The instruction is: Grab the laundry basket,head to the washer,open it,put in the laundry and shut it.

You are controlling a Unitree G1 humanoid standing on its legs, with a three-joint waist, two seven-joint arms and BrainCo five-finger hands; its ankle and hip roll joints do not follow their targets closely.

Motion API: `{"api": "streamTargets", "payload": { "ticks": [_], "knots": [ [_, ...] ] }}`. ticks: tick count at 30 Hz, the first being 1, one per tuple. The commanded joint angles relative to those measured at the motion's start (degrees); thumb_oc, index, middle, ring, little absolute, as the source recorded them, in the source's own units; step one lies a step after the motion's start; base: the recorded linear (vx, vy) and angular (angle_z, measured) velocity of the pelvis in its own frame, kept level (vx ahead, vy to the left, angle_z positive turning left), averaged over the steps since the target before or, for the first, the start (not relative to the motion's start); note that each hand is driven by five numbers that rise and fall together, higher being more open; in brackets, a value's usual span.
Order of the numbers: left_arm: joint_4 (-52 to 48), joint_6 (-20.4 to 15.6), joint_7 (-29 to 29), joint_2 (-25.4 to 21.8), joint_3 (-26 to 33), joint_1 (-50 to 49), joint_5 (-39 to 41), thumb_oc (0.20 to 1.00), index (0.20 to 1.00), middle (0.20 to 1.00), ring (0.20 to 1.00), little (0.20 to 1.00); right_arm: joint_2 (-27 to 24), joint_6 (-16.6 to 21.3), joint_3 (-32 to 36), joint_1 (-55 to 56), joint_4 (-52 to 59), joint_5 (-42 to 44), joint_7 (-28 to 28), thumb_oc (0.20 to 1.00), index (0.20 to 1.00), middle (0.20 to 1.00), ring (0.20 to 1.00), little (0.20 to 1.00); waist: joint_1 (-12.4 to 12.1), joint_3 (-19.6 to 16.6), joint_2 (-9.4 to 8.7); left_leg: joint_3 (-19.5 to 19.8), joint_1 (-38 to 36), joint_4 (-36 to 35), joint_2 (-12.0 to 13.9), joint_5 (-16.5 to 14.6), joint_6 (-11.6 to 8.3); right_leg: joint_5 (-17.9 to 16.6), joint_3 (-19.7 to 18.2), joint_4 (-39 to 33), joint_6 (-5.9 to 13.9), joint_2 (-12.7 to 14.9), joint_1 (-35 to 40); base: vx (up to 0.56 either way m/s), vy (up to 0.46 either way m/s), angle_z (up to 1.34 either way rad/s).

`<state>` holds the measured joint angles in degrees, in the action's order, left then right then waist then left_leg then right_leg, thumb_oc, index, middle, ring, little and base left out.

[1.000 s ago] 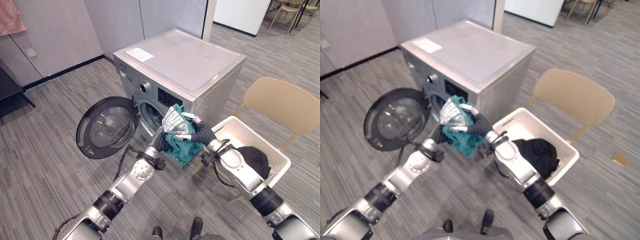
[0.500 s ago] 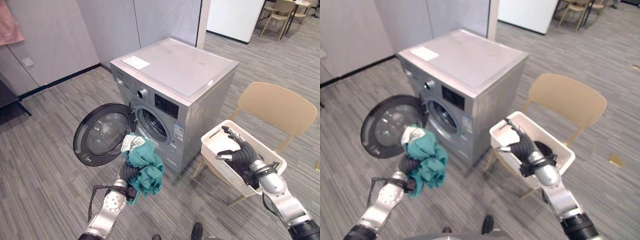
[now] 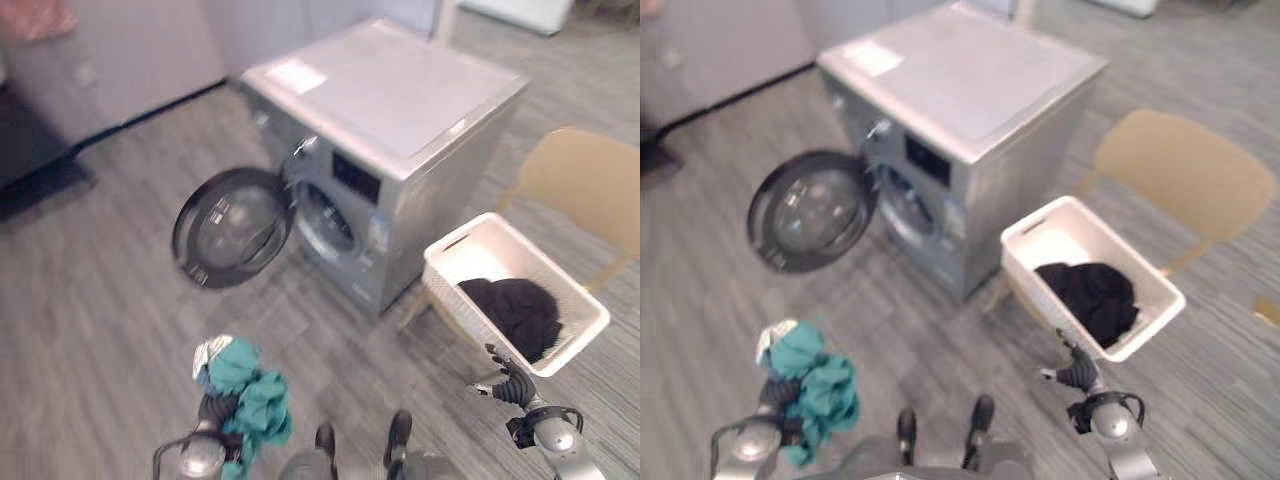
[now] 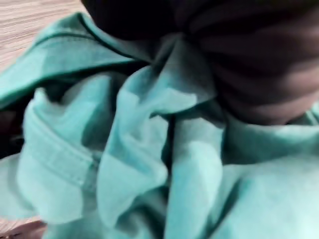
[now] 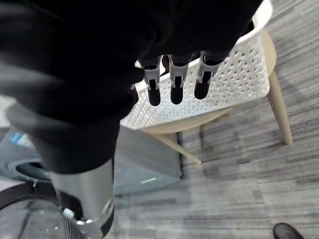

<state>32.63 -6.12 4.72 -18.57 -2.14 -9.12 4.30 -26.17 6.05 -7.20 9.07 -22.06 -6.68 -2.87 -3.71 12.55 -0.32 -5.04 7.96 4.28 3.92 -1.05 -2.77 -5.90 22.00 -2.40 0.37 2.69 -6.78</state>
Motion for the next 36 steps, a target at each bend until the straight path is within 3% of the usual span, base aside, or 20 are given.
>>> {"api": "streamTargets", "payload": {
  "ticks": [1, 2, 3, 5, 9, 11, 12, 14, 16, 17, 19, 22, 25, 27, 30, 33, 35, 36],
  "knots": [
    [-2.68, -2.17, 0.58, -3.44, 0.82, 1.57, 1.51, 0.200, 0.200, 0.200, 0.200, 0.200, -0.02, 1.02, 0.34, -2.47, 1.30, 0.36, -2.54, 1.000, 1.000, 1.000, 1.000, 1.000, 1.15, -0.66, -3.64, -8.88, 0.38, 4.09, 0.15, -2.57, -0.73, 9.90, -1.50, 3.17, 5.64, 3.77, 6.35, 0.07, 0.053, 1.04],
    [-2.82, -2.08, 0.45, -3.38, 0.65, 1.87, 1.93, 0.200, 0.200, 0.200, 0.200, 0.200, 0.00, 0.77, 0.02, -2.73, 0.92, 0.14, -2.72, 1.000, 1.000, 1.000, 1.000, 1.000, 1.62, -0.65, -3.80, -11.96, 0.31, 5.00, 1.02, -3.14, -0.45, 9.61, -0.32, 3.07, 5.79, 4.33, 6.32, 0.01, 0.130, 1.00],
    [-3.26, -2.19, 0.43, -3.49, 0.35, 2.84, 2.29, 0.200, 0.200, 0.200, 0.200, 0.200, 0.23, 0.35, -0.56, -3.41, 0.29, -0.07, -2.91, 1.000, 1.000, 1.000, 1.000, 1.000, 2.63, -0.75, -4.08, -18.20, -0.45, 5.85, 3.15, -4.01, -0.26, 9.17, 2.69, 3.17, 5.97, 5.69, 6.22, 0.12, 0.236, 1.27],
    [-3.58, -2.26, 0.24, -3.28, 0.09, 2.61, 2.42, 0.200, 0.200, 0.200, 0.200, 0.200, 0.27, -0.11, -1.55, -3.98, -0.16, -0.53, -2.61, 1.000, 1.000, 1.000, 1.000, 1.000, 2.73, -1.11, -4.08, -18.54, -0.72, 6.22, 3.24, -4.49, 0.01, 9.25, 3.61, 3.18, 6.18, 6.09, 7.20, 0.15, 0.186, 1.21],
    [-4.23, -1.98, 0.23, -3.73, 0.47, 2.39, 2.24, 0.200, 0.200, 0.200, 0.200, 0.200, 1.07, -0.80, -3.36, -5.90, -0.49, -1.28, -2.37, 1.000, 1.000, 1.000, 1.000, 1.000, 1.26, -1.03, -5.05, -16.97, -0.03, 6.85, 1.72, -5.85, 1.50, 10.17, 3.85, 5.31, 6.90, 7.76, 8.49, 0.15, 0.201, 0.31],
    [-5.20, -1.76, 0.38, -5.09, 0.46, 3.43, 2.08, 0.200, 0.200, 0.200, 0.200, 0.200, 2.05, -0.75, -4.52, -7.30, 0.02, -1.08, -2.08, 1.000, 1.000, 1.000, 1.000, 1.000, 0.14, -0.18, -5.48, -14.96, -0.23, 6.81, 0.11, -7.27, 2.90, 11.04, 2.51, 12.93, 7.04, 9.36, 6.20, 0.17, 0.220, 0.29],
    [-5.19, -1.74, 0.39, -5.13, 0.49, 3.50, 2.09, 0.200, 0.200, 0.200, 0.200, 0.200, 2.10, -0.73, -4.52, -7.40, -0.04, -1.08, -2.09, 1.000, 1.000, 1.000, 1.000, 1.000, 0.13, -0.16, -5.57, -14.99, -0.18, 6.83, 0.03, -7.35, 2.97, 11.21, 2.43, 13.32, 7.12, 9.53, 5.98, 0.19, 0.152, 0.43],
    [-5.05, -1.86, 0.66, -6.06, -0.90, 4.97, 0.94, 0.200, 0.200, 0.200, 0.200, 0.200, 2.53, -0.54, -5.11, -8.08, 0.79, -1.04, -2.04, 1.000, 1.000, 1.000, 1.000, 1.000, 1.68, 0.45, -5.31, -12.40, -2.36, 4.79, -1.72, -8.21, 3.66, 11.81, -5.31, 18.48, 7.36, 6.73, 0.94, 0.21, 0.155, 0.58],
    [-4.81, -1.94, 0.79, -6.03, -1.15, 5.21, 0.83, 0.200, 0.200, 0.200, 0.200, 0.200, 2.35, -0.38, -5.19, -7.91, 1.10, -0.90, -2.01, 1.000, 1.000, 1.000, 1.000, 1.000, 2.35, 0.75, -5.05, -11.56, -3.35, 3.88, -2.23, -8.26, 3.70, 12.04, -7.51, 18.77, 7.37, 5.31, -0.82, 0.16, 0.078, 0.63],
    [-4.59, -2.05, 0.53, -5.87, -1.79, 5.70, 0.42, 0.200, 0.200, 0.200, 0.200, 0.200, 2.04, -0.25, -5.17, -7.82, 1.86, -0.44, -1.82, 1.000, 1.000, 1.000, 1.000, 1.000, 3.37, 1.67, -4.67, -10.92, -4.40, 2.26, -2.77, -7.05, 4.06, 9.78, -8.59, 17.10, 6.59, 4.36, -3.92, 0.21, 0.081, 0.68],
    [-4.48, -2.03, 0.48, -5.74, -2.14, 5.98, 0.14, 0.200, 0.200, 0.200, 0.200, 0.200, 2.02, -0.18, -5.11, -7.68, 1.95, -0.37, -1.80, 1.000, 1.000, 1.000, 1.000, 1.000, 3.88, 1.95, -4.48, -10.18, -5.20, 1.48, -3.14, -7.16, 4.09, 9.24, -9.00, 16.75, 6.61, 3.78, -5.67, 0.14, 0.030, 0.54],
    [-4.06, -1.87, 0.04, -5.16, -3.01, 6.66, -0.40, 0.200, 0.200, 0.200, 0.200, 0.200, 1.93, -0.31, -4.62, -6.97, 1.98, -0.26, -1.81, 1.000, 1.000, 1.000, 1.000, 1.000, 5.52, 3.01, -4.36, -7.18, -8.12, -0.04, -5.04, -8.27, 4.34, 5.69, -10.51, 12.66, 7.70, 2.46, -9.50, 0.24, 0.005, 0.58],
    [-3.67, -1.64, -0.25, -4.67, -3.66, 7.24, -1.40, 0.200, 0.200, 0.200, 0.200, 0.200, 2.05, -0.63, -4.61, -6.76, 1.60, -0.86, -1.63, 1.000, 1.000, 1.000, 1.000, 1.000, 6.18, 3.35, -4.69, -5.38, -10.45, -0.55, -6.39, -9.38, 4.04, 2.86, -7.05, 7.87, 8.71, 2.72, -11.74, 0.27, -0.054, 0.56],
    [-4.23, -1.63, -1.10, -4.59, -4.29, 6.79, -2.47, 0.200, 0.200, 0.200, 0.200, 0.200, 2.22, -0.52, -4.56, -6.02, 1.44, -0.75, -1.18, 1.000, 1.000, 1.000, 1.000, 1.000, 6.08, 2.40, -4.52, -4.38, -13.24, -0.56, -6.73, -11.64, 3.55, 3.31, -2.53, 6.76, 9.10, 2.79, -10.35, 0.36, -0.098, 0.37],
    [-4.86, -1.75, -1.72, -4.16, -5.37, 5.82, -3.68, 0.200, 0.200, 0.200, 0.200, 0.200, 1.91, -0.08, -4.33, -5.05, 1.31, -0.66, -0.87, 1.000, 1.000, 1.000, 1.000, 1.000, 6.78, 1.52, -4.64, -4.94, -14.51, 0.70, -6.43, -11.99, 2.68, 2.85, -2.46, 6.66, 7.52, 2.86, -8.54, 0.29, -0.121, 0.21],
    [-5.40, -1.85, -2.77, -3.45, -6.33, 5.10, -3.37, 0.200, 0.200, 0.200, 0.200, 0.200, 1.08, 0.10, -4.46, -4.74, 0.57, -0.81, -0.65, 1.000, 1.000, 1.000, 1.000, 1.000, 7.72, 0.17, -3.95, -6.51, -14.00, 6.74, -3.70, -9.88, -0.03, 3.13, -2.55, 5.85, 6.31, 2.08, -5.55, 0.23, -0.123, 0.40],
    [-4.40, -2.09, -2.85, -2.71, -7.72, 5.83, -4.01, 0.200, 0.200, 0.200, 0.200, 0.200, 0.29, 0.17, -4.55, -4.84, 0.41, 0.02, -0.56, 1.000, 1.000, 1.000, 1.000, 1.000, 8.00, -0.24, -3.83, -8.57, -10.49, 17.41, -0.72, -4.76, -2.17, 5.19, -3.81, 4.85, 4.34, 0.58, -2.18, 0.26, -0.136, 0.00],
    [-4.36, -2.11, -2.84, -2.69, -7.74, 5.86, -4.02, 0.200, 0.200, 0.200, 0.200, 0.200, 0.29, 0.17, -4.54, -4.85, 0.40, 0.03, -0.57, 1.000, 1.000, 1.000, 1.000, 1.000, 7.97, -0.24, -3.78, -8.58, -10.39, 17.59, -0.65, -4.85, -2.20, 5.19, -3.83, 4.86, 4.31, 0.52, -2.21, 0.17, -0.066, -0.37]
  ]
}}
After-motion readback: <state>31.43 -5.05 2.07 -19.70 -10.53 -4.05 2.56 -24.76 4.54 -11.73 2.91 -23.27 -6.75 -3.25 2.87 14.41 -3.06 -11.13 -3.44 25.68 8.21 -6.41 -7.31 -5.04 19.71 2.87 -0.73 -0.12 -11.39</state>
